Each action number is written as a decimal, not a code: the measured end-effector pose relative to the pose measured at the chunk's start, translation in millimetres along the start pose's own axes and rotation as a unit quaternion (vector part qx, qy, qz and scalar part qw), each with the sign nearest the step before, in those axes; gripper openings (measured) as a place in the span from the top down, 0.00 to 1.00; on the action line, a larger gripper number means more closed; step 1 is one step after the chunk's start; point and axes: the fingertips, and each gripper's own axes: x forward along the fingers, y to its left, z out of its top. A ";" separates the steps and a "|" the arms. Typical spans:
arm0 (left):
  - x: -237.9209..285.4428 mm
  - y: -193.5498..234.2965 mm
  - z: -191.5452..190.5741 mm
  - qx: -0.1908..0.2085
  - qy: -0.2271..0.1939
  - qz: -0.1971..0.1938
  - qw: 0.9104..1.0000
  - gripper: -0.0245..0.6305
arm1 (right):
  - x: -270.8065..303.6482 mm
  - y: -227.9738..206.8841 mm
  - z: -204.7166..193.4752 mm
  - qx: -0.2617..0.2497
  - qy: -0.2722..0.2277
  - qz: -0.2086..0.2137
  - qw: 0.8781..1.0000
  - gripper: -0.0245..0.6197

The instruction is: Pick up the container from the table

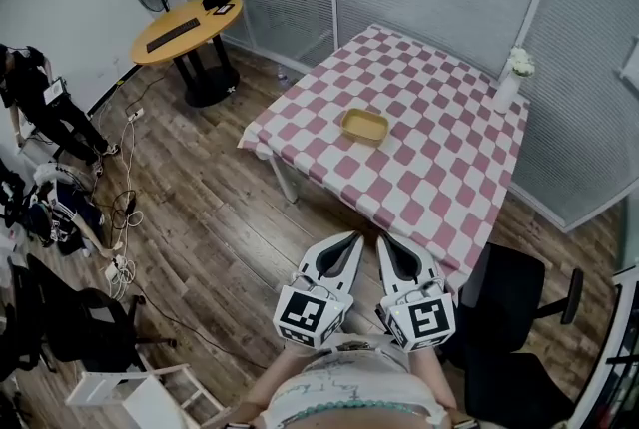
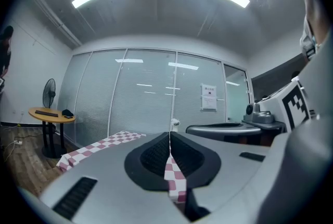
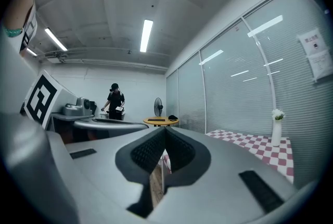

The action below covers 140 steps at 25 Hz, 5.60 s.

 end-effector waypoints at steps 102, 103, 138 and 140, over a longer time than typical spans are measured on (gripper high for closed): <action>313.5 228.8 17.1 -0.008 0.044 -0.129 0.991 0.94 | 311.0 -213.2 -24.2 0.011 0.048 -0.126 0.991 0.97; 318.1 234.3 17.1 -0.007 0.046 -0.136 0.990 0.94 | 315.7 -215.4 -24.0 0.013 0.047 -0.135 0.990 0.97; 378.5 304.9 6.6 0.010 0.070 -0.272 0.960 0.94 | 383.7 -246.7 -45.6 0.032 0.066 -0.272 0.960 0.97; 381.0 299.2 6.9 0.019 0.071 -0.265 0.962 0.94 | 379.2 -251.9 -45.0 0.033 0.069 -0.265 0.961 0.97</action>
